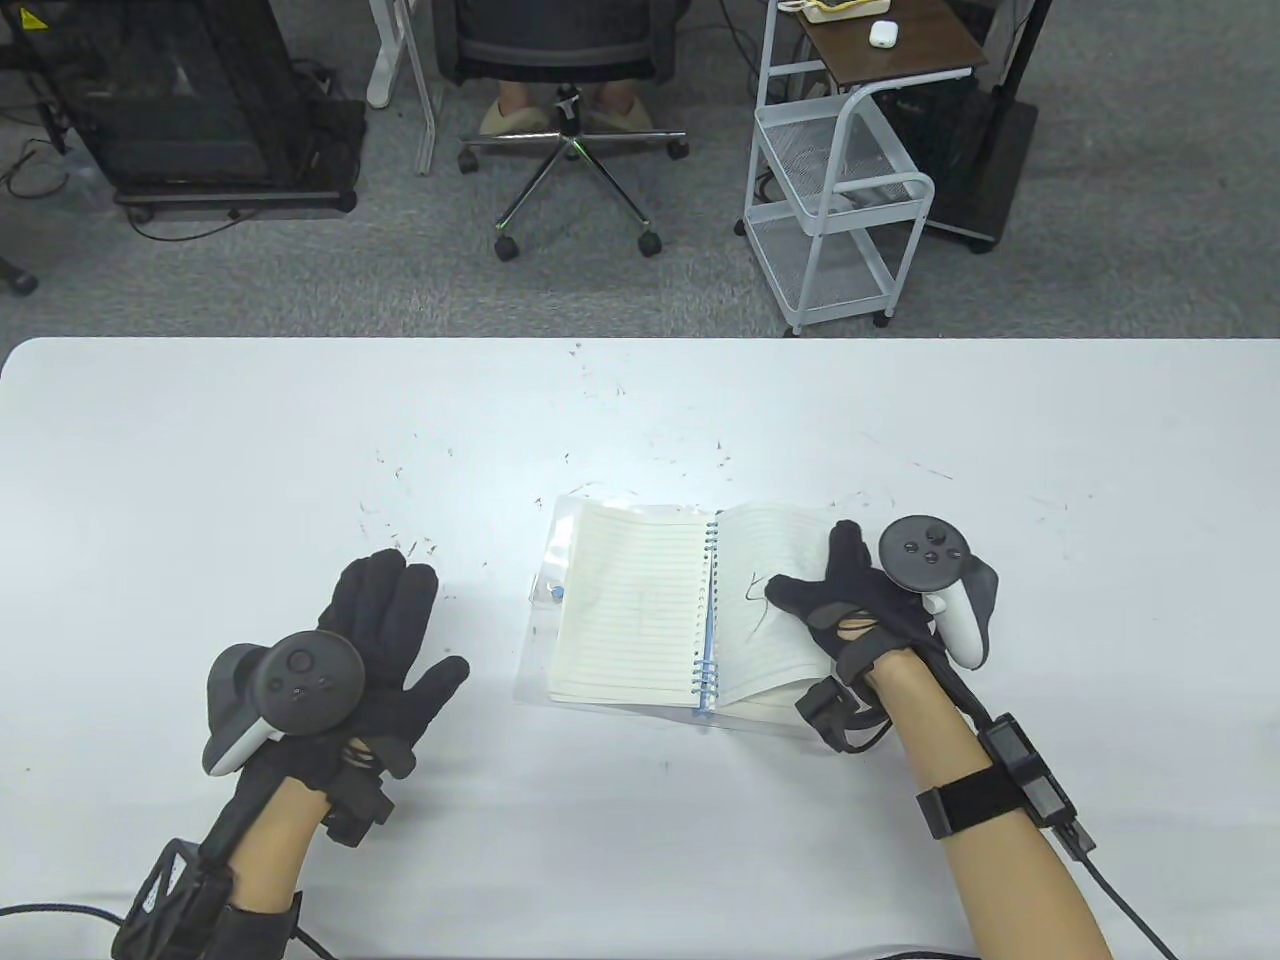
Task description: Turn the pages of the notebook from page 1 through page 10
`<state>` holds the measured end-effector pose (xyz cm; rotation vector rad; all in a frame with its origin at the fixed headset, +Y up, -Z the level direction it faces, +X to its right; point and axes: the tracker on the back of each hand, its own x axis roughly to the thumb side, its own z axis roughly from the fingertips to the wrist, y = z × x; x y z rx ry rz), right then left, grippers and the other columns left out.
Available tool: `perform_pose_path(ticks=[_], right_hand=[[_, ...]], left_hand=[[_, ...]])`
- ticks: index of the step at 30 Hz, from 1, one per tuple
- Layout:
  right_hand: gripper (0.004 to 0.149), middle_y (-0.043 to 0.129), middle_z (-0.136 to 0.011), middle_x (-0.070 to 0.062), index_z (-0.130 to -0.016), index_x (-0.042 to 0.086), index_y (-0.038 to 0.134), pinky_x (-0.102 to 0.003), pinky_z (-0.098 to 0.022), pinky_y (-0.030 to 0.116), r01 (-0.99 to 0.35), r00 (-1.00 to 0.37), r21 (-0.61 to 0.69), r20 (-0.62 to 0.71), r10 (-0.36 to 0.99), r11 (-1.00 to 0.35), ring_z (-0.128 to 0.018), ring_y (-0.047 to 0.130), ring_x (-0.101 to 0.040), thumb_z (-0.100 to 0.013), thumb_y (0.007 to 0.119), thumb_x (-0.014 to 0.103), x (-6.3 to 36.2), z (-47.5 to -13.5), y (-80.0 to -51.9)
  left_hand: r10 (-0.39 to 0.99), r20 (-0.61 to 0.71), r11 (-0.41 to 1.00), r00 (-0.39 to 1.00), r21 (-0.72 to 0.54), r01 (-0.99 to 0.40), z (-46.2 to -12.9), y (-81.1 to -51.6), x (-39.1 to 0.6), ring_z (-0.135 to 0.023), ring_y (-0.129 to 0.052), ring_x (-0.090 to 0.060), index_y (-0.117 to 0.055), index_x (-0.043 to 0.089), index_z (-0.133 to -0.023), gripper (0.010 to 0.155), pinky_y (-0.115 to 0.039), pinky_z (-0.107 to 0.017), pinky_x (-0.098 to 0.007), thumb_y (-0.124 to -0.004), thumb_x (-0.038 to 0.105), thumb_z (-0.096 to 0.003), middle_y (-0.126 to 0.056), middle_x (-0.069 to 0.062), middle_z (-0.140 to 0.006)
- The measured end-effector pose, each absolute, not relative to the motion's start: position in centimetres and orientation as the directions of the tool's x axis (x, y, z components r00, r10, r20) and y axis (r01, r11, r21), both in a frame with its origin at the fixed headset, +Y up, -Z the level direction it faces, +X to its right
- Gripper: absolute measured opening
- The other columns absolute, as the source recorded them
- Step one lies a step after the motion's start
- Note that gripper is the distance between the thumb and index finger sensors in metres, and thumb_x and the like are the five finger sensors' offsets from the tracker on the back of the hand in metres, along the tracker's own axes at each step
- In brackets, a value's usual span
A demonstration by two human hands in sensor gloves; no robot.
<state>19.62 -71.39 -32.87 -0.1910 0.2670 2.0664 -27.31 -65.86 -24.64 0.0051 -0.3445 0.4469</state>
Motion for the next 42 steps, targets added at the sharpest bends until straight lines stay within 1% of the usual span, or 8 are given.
perform_pose_path(ticks=[3,7,9,13,18,27,35,42], right_hand=[[0.090,0.045,-0.091,-0.041,-0.093,-0.005,0.023,-0.049,-0.045,0.086,-0.917,-0.380,-0.002,-0.308,0.872,-0.400,-0.064,0.100,-0.033,-0.044,0.087,0.035,20.8,-32.7,-71.7],[0.079,0.074,-0.083,-0.032,-0.092,-0.006,0.041,-0.044,-0.036,0.091,-0.961,-0.229,-0.066,-0.364,0.903,-0.270,-0.049,0.109,-0.023,-0.044,0.088,0.035,21.3,-32.5,-72.4],[0.067,0.087,-0.075,-0.026,-0.089,-0.003,0.057,-0.042,-0.032,0.093,-0.967,-0.222,-0.037,-0.362,0.906,-0.252,-0.042,0.111,-0.020,-0.044,0.088,0.036,21.1,-32.5,-72.6],[0.052,0.099,-0.064,-0.020,-0.082,0.004,0.072,-0.039,-0.025,0.095,-0.957,-0.272,0.003,-0.346,0.898,-0.289,-0.032,0.114,-0.015,-0.046,0.087,0.039,20.1,-32.6,-72.5],[0.044,0.104,-0.057,-0.017,-0.076,0.007,0.080,-0.037,-0.021,0.096,-0.954,-0.295,0.047,-0.322,0.900,-0.296,-0.026,0.115,-0.013,-0.047,0.086,0.040,18.1,-33.1,-72.1],[0.042,0.104,-0.058,-0.016,-0.076,0.010,0.081,-0.037,-0.023,0.096,-0.927,-0.376,0.131,-0.274,0.885,-0.352,-0.027,0.114,-0.013,-0.047,0.085,0.040,13.3,-34.9,-71.7],[0.041,0.104,-0.058,-0.017,-0.076,0.010,0.081,-0.037,-0.023,0.096,-0.882,-0.465,0.215,-0.251,0.849,-0.420,-0.027,0.114,-0.014,-0.047,0.084,0.040,8.5,-36.5,-72.6],[0.042,0.104,-0.058,-0.018,-0.076,0.009,0.081,-0.037,-0.023,0.096,-0.833,-0.548,0.251,-0.251,0.798,-0.493,-0.027,0.115,-0.014,-0.048,0.084,0.039,5.8,-37.9,-73.7]], left_hand=[[0.424,0.328,0.902,0.844,-0.074,-0.424,-24.7,-65.9,-27.3,-0.113,-0.025,-0.050,-0.038,0.021,-0.114,0.087,-0.040,-0.074,-0.070,-0.065,0.068,-0.0450,-0.025,-0.013,-0.119],[0.426,0.326,0.902,0.844,-0.077,-0.425,-24.7,-65.9,-27.3,-0.113,-0.025,-0.050,-0.037,0.021,-0.114,0.088,-0.040,-0.074,-0.070,-0.065,0.068,-0.0447,-0.025,-0.013,-0.119],[0.427,0.326,0.901,0.844,-0.078,-0.426,-24.7,-65.9,-27.3,-0.113,-0.025,-0.050,-0.037,0.021,-0.114,0.088,-0.040,-0.074,-0.070,-0.065,0.068,-0.0447,-0.025,-0.013,-0.119],[0.427,0.330,0.901,0.842,-0.075,-0.428,-24.7,-65.9,-27.3,-0.113,-0.025,-0.050,-0.037,0.021,-0.114,0.088,-0.040,-0.074,-0.070,-0.065,0.068,-0.0447,-0.025,-0.013,-0.119],[0.430,0.333,0.899,0.839,-0.070,-0.433,-24.7,-65.9,-27.4,-0.113,-0.025,-0.050,-0.037,0.021,-0.114,0.088,-0.040,-0.074,-0.070,-0.065,0.068,-0.0447,-0.025,-0.013,-0.119],[0.432,0.335,0.897,0.837,-0.067,-0.436,-24.7,-65.8,-27.6,-0.113,-0.025,-0.050,-0.038,0.021,-0.114,0.088,-0.040,-0.074,-0.070,-0.065,0.068,-0.0446,-0.026,-0.013,-0.119],[0.431,0.340,0.898,0.836,-0.070,-0.434,-24.7,-65.8,-27.5,-0.113,-0.025,-0.050,-0.038,0.021,-0.114,0.088,-0.040,-0.074,-0.070,-0.065,0.068,-0.0446,-0.026,-0.013,-0.119],[0.429,0.349,0.899,0.833,-0.077,-0.431,-24.7,-65.9,-27.4,-0.113,-0.026,-0.050,-0.038,0.021,-0.113,0.088,-0.040,-0.074,-0.070,-0.065,0.068,-0.0446,-0.026,-0.013,-0.119]])
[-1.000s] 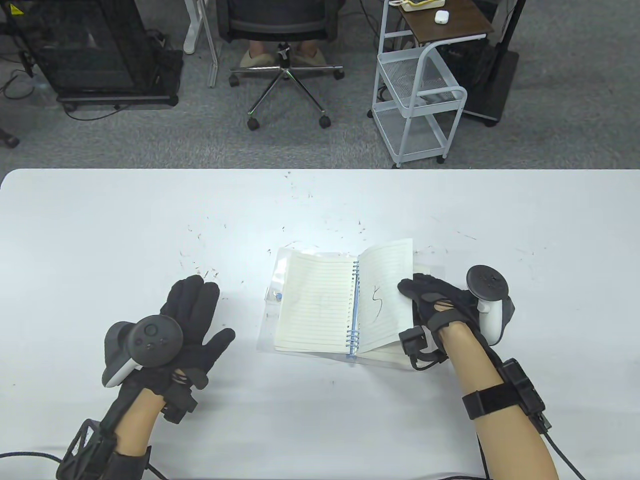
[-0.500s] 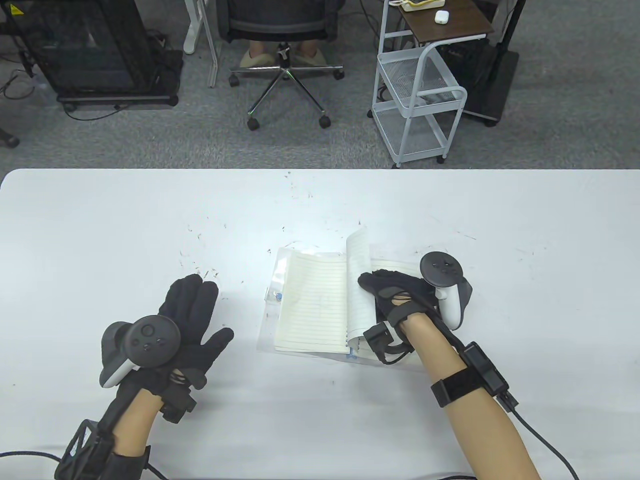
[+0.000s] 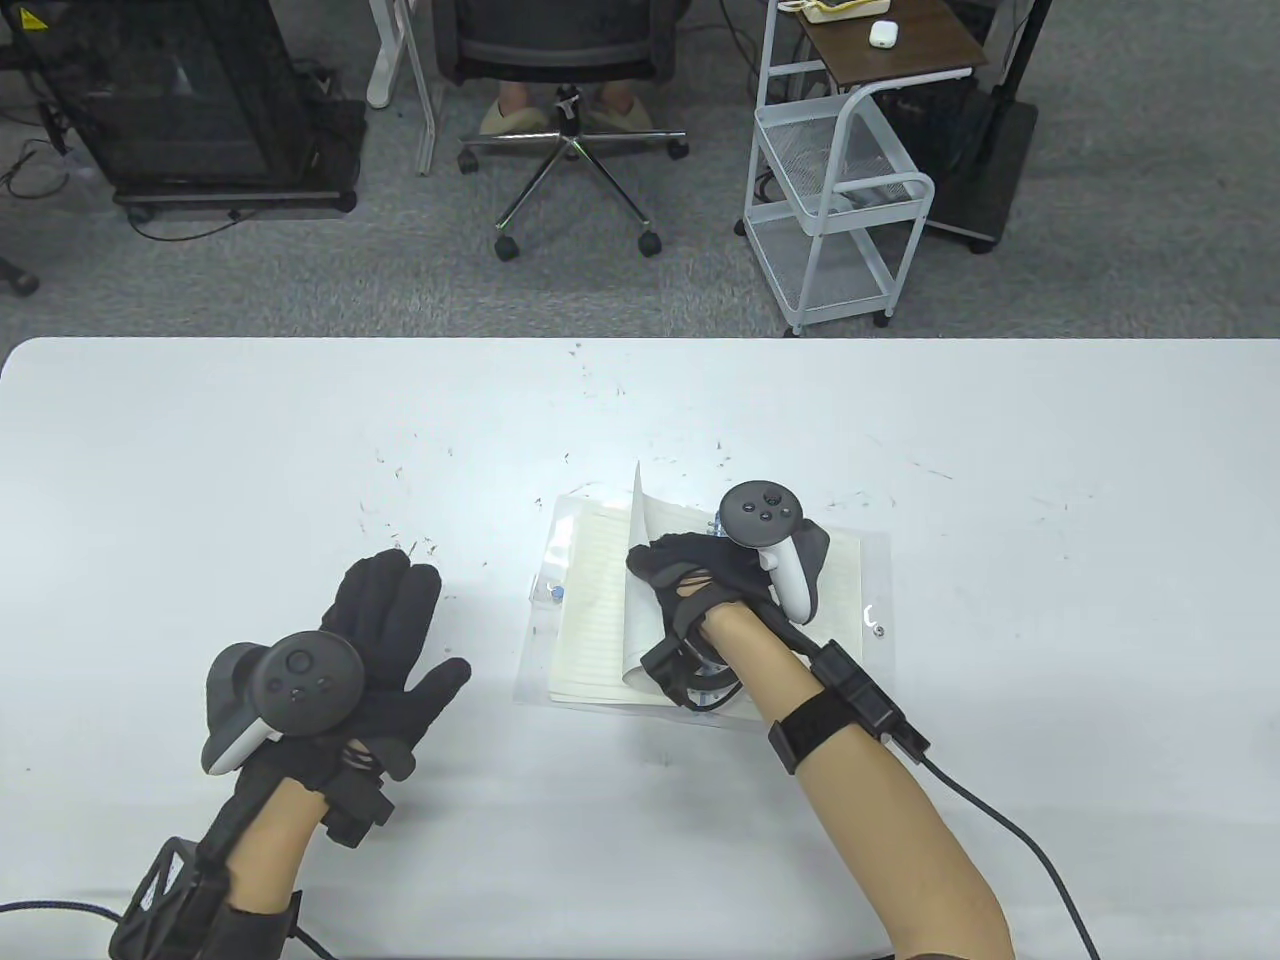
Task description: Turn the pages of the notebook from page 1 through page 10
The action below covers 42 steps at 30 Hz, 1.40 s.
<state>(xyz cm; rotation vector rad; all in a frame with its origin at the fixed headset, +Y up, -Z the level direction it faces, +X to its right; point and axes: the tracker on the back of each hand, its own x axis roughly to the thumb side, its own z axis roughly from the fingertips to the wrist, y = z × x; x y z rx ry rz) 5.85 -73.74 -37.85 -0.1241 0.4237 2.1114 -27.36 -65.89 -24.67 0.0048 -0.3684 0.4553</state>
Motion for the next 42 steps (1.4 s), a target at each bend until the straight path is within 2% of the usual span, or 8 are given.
perform_pose_path(ticks=[9,13,21,26,29,35,38,42], right_hand=[[0.045,0.102,-0.062,-0.021,-0.079,0.008,0.080,-0.038,-0.024,0.096,-0.719,-0.688,0.326,-0.209,0.695,-0.613,-0.030,0.114,-0.015,-0.047,0.084,0.040,3.5,-38.3,-75.2],[0.051,0.097,-0.067,-0.025,-0.083,0.007,0.075,-0.040,-0.027,0.095,-0.733,-0.667,0.373,-0.236,0.706,-0.568,-0.034,0.114,-0.018,-0.048,0.083,0.044,2.9,-38.2,-75.8],[0.055,0.095,-0.070,-0.026,-0.084,0.006,0.073,-0.041,-0.028,0.094,-0.745,-0.651,0.372,-0.226,0.725,-0.553,-0.036,0.113,-0.021,-0.048,0.081,0.046,3.6,-37.9,-75.4],[0.060,0.090,-0.076,-0.027,-0.087,0.006,0.068,-0.045,-0.032,0.091,-0.796,-0.583,0.337,-0.206,0.786,-0.502,-0.043,0.111,-0.025,-0.048,0.080,0.050,6.2,-37.0,-73.4],[0.064,0.085,-0.082,-0.028,-0.091,0.006,0.064,-0.050,-0.038,0.087,-0.820,-0.551,0.295,-0.175,0.816,-0.491,-0.053,0.106,-0.032,-0.049,0.079,0.052,9.0,-36.2,-71.8],[0.071,0.072,-0.091,-0.031,-0.095,0.006,0.055,-0.060,-0.047,0.077,-0.809,-0.585,0.167,-0.136,0.800,-0.563,-0.069,0.093,-0.044,-0.050,0.077,0.056,15.1,-34.9,-70.0],[0.073,0.064,-0.096,-0.032,-0.097,0.006,0.052,-0.065,-0.051,0.070,-0.783,-0.621,0.127,-0.124,0.774,-0.608,-0.076,0.082,-0.051,-0.049,0.077,0.056,17.7,-34.3,-70.1],[0.082,0.046,-0.103,-0.032,-0.100,0.007,0.039,-0.072,-0.057,0.055,-0.706,-0.708,0.119,-0.108,0.698,-0.698,-0.088,0.055,-0.061,-0.050,0.076,0.060,19.8,-33.5,-71.5]], left_hand=[[0.425,0.357,0.901,0.832,-0.073,-0.429,-24.6,-65.9,-27.3,-0.113,-0.026,-0.050,-0.038,0.021,-0.113,0.088,-0.040,-0.074,-0.070,-0.065,0.068,-0.0446,-0.026,-0.013,-0.119],[0.423,0.358,0.902,0.832,-0.077,-0.426,-24.6,-65.9,-27.2,-0.114,-0.025,-0.050,-0.038,0.021,-0.114,0.088,-0.040,-0.074,-0.070,-0.065,0.068,-0.0446,-0.025,-0.013,-0.119],[0.424,0.352,0.902,0.835,-0.078,-0.425,-24.6,-65.9,-27.2,-0.113,-0.025,-0.050,-0.038,0.021,-0.114,0.087,-0.040,-0.074,-0.070,-0.065,0.068,-0.0451,-0.026,-0.013,-0.119],[0.422,0.356,0.902,0.834,-0.076,-0.424,-24.6,-65.9,-27.1,-0.114,-0.025,-0.050,-0.038,0.021,-0.114,0.088,-0.040,-0.074,-0.070,-0.065,0.068,-0.0446,-0.026,-0.013,-0.119],[0.418,0.357,0.904,0.835,-0.077,-0.420,-24.6,-65.9,-27.1,-0.114,-0.026,-0.050,-0.038,0.021,-0.114,0.088,-0.040,-0.074,-0.070,-0.065,0.068,-0.0446,-0.026,-0.013,-0.119],[0.417,0.348,0.905,0.839,-0.080,-0.417,-24.6,-66.0,-27.1,-0.113,-0.025,-0.050,-0.038,0.021,-0.114,0.088,-0.040,-0.074,-0.070,-0.065,0.068,-0.0446,-0.026,-0.013,-0.119],[0.420,0.341,0.904,0.841,-0.079,-0.420,-24.7,-66.0,-27.2,-0.113,-0.025,-0.050,-0.037,0.022,-0.113,0.088,-0.040,-0.074,-0.070,-0.065,0.068,-0.0446,-0.026,-0.013,-0.119],[0.420,0.335,0.905,0.843,-0.084,-0.418,-24.7,-66.1,-27.2,-0.114,-0.025,-0.050,-0.037,0.022,-0.113,0.088,-0.040,-0.074,-0.070,-0.065,0.068,-0.0446,-0.026,-0.013,-0.119]])
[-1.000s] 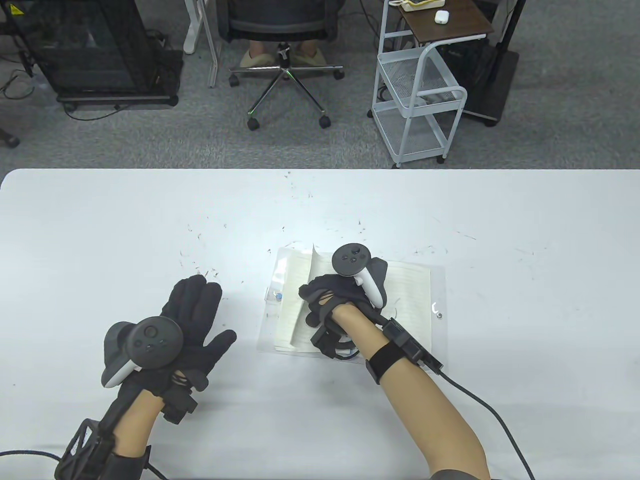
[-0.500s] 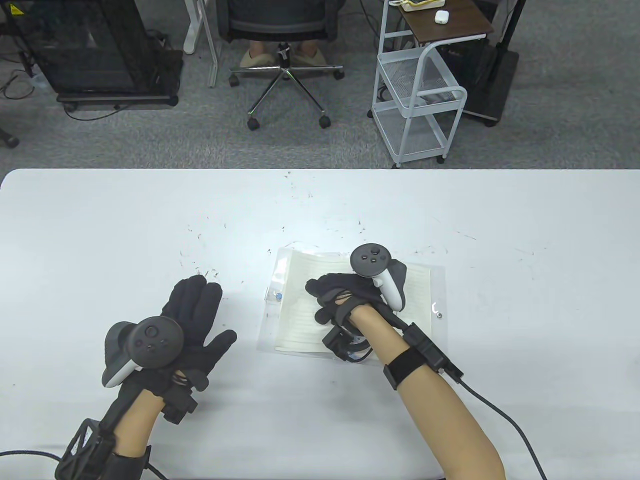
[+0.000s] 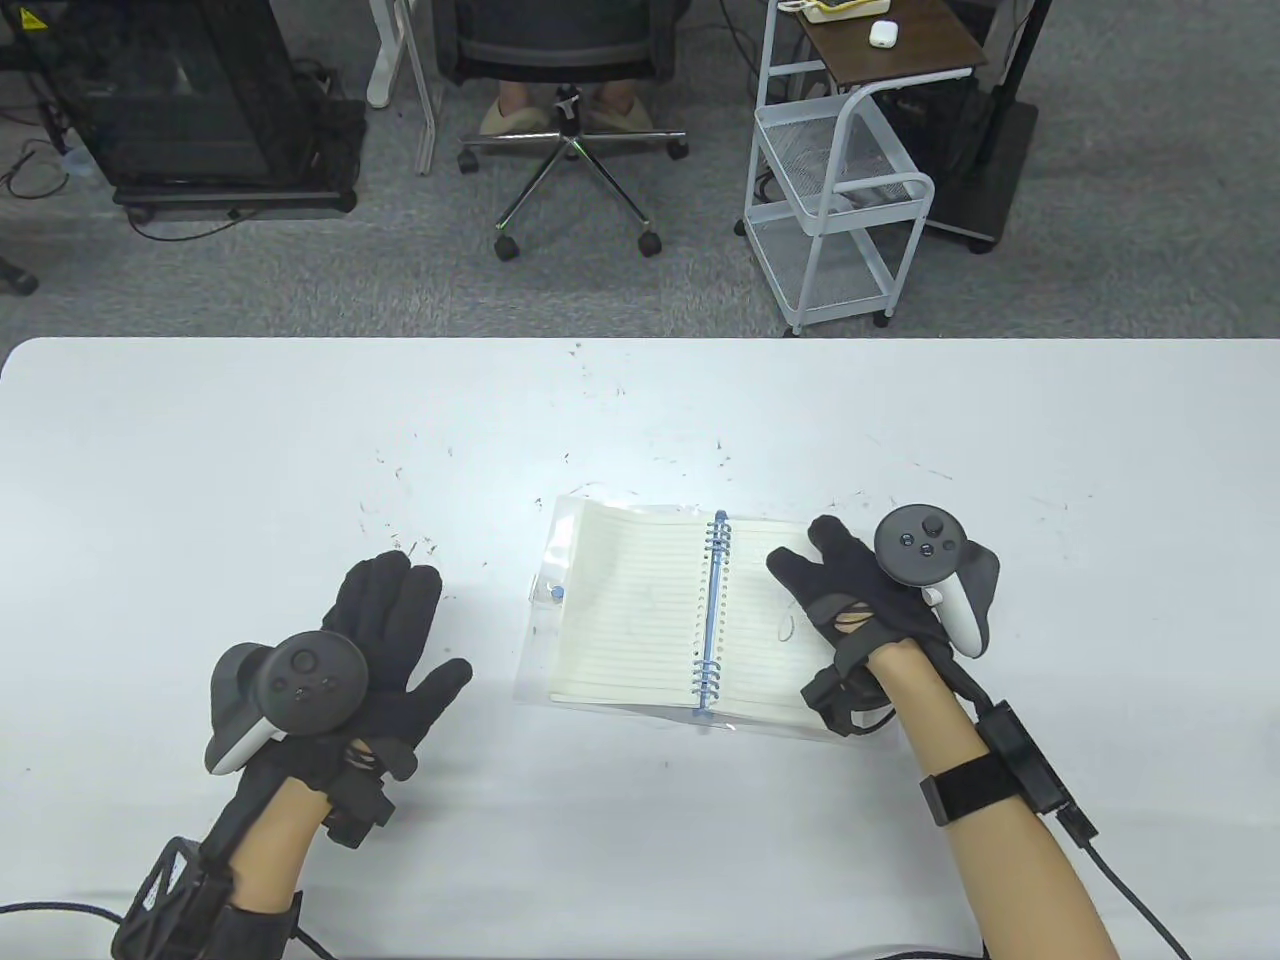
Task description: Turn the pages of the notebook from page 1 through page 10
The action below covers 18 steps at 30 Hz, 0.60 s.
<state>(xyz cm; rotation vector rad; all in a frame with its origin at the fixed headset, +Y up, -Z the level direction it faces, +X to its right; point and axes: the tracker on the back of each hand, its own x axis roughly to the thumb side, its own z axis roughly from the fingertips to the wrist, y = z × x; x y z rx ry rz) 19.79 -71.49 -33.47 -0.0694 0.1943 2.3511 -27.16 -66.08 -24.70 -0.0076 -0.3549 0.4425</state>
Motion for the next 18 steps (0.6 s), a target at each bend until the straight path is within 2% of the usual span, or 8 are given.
perform_pose_path(ticks=[3,6,10,13,15,18], right_hand=[[0.093,0.033,-0.105,-0.034,-0.101,0.008,0.026,-0.077,-0.058,0.042,-0.613,-0.790,0.147,-0.098,0.605,-0.776,-0.092,0.036,-0.065,-0.048,0.076,0.066,20.3,-33.3,-73.2],[0.102,0.021,-0.105,-0.036,-0.100,0.009,0.014,-0.079,-0.058,0.031,-0.460,-0.886,0.264,-0.081,0.456,-0.848,-0.093,0.022,-0.065,-0.047,0.074,0.073,20.2,-33.5,-75.2],[0.110,0.009,-0.102,-0.035,-0.097,0.008,0.004,-0.080,-0.058,0.022,-0.319,-0.943,0.422,-0.052,0.328,-0.849,-0.092,0.008,-0.063,-0.046,0.071,0.078,19.3,-33.5,-77.1],[0.111,0.005,-0.101,-0.034,-0.095,0.008,0.000,-0.079,-0.058,0.019,-0.258,-0.960,0.504,-0.033,0.280,-0.825,-0.091,0.003,-0.061,-0.046,0.071,0.078,18.5,-33.4,-78.0],[0.111,0.005,-0.100,-0.033,-0.095,0.008,0.000,-0.079,-0.058,0.018,-0.199,-0.975,0.492,-0.015,0.221,-0.848,-0.091,0.003,-0.060,-0.046,0.071,0.078,18.2,-33.4,-78.0],[0.110,0.007,-0.101,-0.031,-0.094,0.007,0.001,-0.079,-0.057,0.017,-0.223,-0.970,0.480,-0.019,0.244,-0.849,-0.092,0.003,-0.058,-0.046,0.072,0.074,17.9,-33.3,-78.0]], left_hand=[[0.419,0.329,0.906,0.846,-0.095,-0.412,-24.8,-66.3,-27.1,-0.113,-0.025,-0.050,-0.038,0.021,-0.114,0.088,-0.040,-0.074,-0.070,-0.065,0.068,-0.0446,-0.026,-0.013,-0.119],[0.416,0.325,0.908,0.849,-0.104,-0.406,-24.9,-66.5,-27.0,-0.113,-0.025,-0.050,-0.038,0.021,-0.114,0.088,-0.040,-0.074,-0.070,-0.065,0.068,-0.0447,-0.025,-0.013,-0.119],[0.416,0.325,0.908,0.849,-0.106,-0.404,-24.9,-66.5,-27.0,-0.113,-0.025,-0.050,-0.038,0.021,-0.114,0.088,-0.040,-0.074,-0.070,-0.065,0.068,-0.0446,-0.025,-0.013,-0.119],[0.408,0.326,0.912,0.853,-0.102,-0.397,-24.9,-66.5,-27.0,-0.113,-0.025,-0.050,-0.038,0.021,-0.114,0.088,-0.040,-0.074,-0.070,-0.065,0.068,-0.0446,-0.026,-0.013,-0.119],[0.409,0.327,0.912,0.852,-0.102,-0.398,-24.9,-66.5,-27.0,-0.113,-0.025,-0.050,-0.038,0.021,-0.113,0.088,-0.040,-0.074,-0.070,-0.065,0.068,-0.0446,-0.026,-0.013,-0.119],[0.409,0.327,0.912,0.852,-0.099,-0.399,-24.9,-66.5,-27.0,-0.113,-0.025,-0.050,-0.038,0.021,-0.114,0.088,-0.040,-0.074,-0.070,-0.065,0.068,-0.0447,-0.026,-0.013,-0.119]])
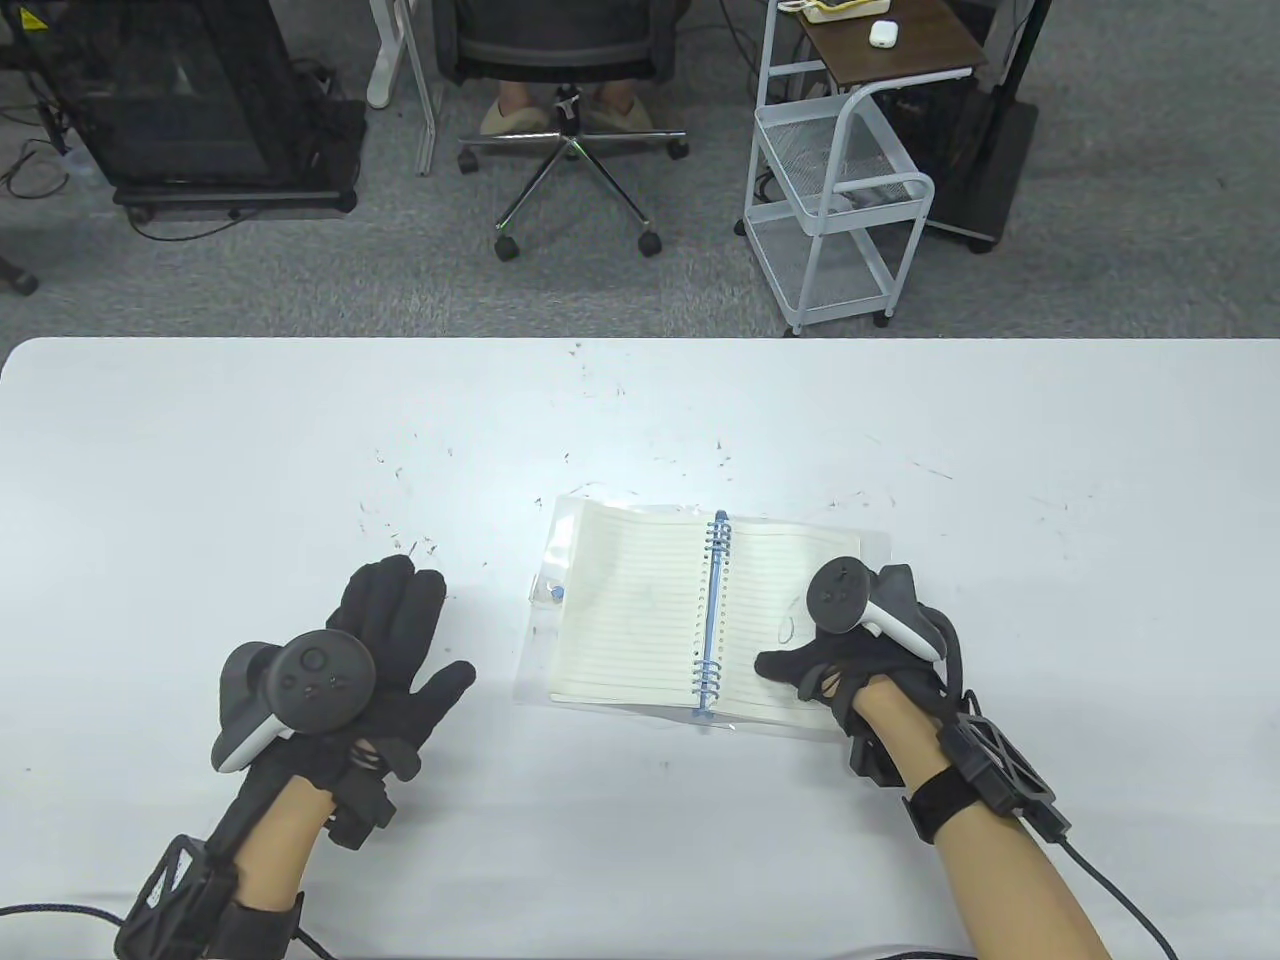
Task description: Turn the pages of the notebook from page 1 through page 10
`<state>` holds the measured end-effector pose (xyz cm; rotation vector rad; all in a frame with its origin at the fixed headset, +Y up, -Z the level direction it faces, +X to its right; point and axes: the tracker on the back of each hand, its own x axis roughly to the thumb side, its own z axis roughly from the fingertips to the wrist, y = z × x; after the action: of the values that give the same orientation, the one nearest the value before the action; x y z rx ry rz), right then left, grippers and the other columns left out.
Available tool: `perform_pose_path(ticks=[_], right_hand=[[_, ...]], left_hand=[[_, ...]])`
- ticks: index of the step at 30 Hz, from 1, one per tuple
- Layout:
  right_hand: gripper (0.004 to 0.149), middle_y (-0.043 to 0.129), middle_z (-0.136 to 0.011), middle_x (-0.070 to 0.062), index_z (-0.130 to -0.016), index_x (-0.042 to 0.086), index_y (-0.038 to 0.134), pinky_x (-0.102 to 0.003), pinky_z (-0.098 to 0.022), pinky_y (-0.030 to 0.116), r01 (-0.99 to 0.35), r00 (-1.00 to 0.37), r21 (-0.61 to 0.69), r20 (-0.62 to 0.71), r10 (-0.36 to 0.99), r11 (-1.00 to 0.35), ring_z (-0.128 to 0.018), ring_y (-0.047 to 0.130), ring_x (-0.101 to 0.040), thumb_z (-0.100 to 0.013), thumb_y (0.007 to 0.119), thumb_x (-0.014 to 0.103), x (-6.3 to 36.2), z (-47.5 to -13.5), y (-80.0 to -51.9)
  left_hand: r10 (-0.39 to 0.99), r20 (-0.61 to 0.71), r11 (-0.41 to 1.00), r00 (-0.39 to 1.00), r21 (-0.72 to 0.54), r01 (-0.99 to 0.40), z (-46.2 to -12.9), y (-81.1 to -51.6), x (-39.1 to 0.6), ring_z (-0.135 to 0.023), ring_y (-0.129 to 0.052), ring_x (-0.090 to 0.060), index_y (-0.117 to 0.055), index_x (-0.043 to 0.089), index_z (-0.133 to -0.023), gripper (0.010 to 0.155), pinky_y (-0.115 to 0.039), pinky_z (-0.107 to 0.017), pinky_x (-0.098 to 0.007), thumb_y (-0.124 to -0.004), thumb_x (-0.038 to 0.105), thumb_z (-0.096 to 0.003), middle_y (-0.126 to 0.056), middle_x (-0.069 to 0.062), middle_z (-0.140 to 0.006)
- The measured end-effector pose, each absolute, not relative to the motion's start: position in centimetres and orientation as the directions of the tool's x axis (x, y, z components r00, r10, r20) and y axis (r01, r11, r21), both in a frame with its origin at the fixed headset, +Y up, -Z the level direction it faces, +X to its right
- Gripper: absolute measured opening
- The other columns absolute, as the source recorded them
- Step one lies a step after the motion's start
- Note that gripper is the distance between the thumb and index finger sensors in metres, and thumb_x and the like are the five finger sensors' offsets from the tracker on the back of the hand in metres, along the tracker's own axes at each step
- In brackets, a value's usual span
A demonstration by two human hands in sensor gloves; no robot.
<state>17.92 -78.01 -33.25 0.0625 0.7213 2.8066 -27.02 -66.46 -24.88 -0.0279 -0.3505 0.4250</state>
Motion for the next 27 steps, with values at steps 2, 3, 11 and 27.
perform_pose_path(ticks=[2,3,11,27], right_hand=[[0.107,0.008,-0.102,-0.030,-0.094,0.007,0.001,-0.079,-0.057,0.017,-0.229,-0.967,0.472,-0.013,0.253,-0.851,-0.092,0.004,-0.056,-0.047,0.073,0.071,17.7,-33.1,-77.9],[0.106,0.010,-0.103,-0.029,-0.094,0.007,0.001,-0.079,-0.057,0.018,-0.229,-0.967,0.466,-0.007,0.255,-0.855,-0.093,0.005,-0.056,-0.048,0.073,0.070,17.5,-33.1,-77.8],[0.099,0.028,-0.105,-0.028,-0.097,0.006,0.010,-0.078,-0.058,0.026,-0.300,-0.938,0.405,0.041,0.345,-0.864,-0.092,0.016,-0.060,-0.048,0.081,0.055,15.7,-32.7,-76.1],[0.093,0.041,-0.089,-0.046,-0.096,-0.002,0.025,-0.058,-0.043,0.083,-0.735,-0.673,0.085,-0.210,0.709,-0.673,-0.064,0.097,-0.045,-0.046,0.083,0.051,20.5,-32.8,-72.1]], left_hand=[[0.411,0.327,0.911,0.851,-0.100,-0.401,-24.9,-66.5,-27.0,-0.113,-0.025,-0.050,-0.038,0.021,-0.113,0.088,-0.040,-0.074,-0.070,-0.065,0.068,-0.0446,-0.026,-0.013,-0.119],[0.411,0.327,0.910,0.851,-0.101,-0.401,-24.9,-66.5,-27.0,-0.113,-0.025,-0.050,-0.038,0.021,-0.113,0.087,-0.040,-0.074,-0.070,-0.065,0.068,-0.0446,-0.026,-0.013,-0.119],[0.411,0.328,0.910,0.851,-0.095,-0.403,-24.8,-66.5,-27.0,-0.113,-0.025,-0.050,-0.038,0.021,-0.114,0.088,-0.040,-0.074,-0.070,-0.065,0.068,-0.0447,-0.026,-0.013,-0.119],[0.403,0.325,0.912,0.855,-0.068,-0.404,-24.8,-66.2,-27.4,-0.114,-0.025,-0.050,-0.038,0.021,-0.113,0.087,-0.040,-0.074,-0.070,-0.065,0.068,-0.0446,-0.026,-0.013,-0.119]])
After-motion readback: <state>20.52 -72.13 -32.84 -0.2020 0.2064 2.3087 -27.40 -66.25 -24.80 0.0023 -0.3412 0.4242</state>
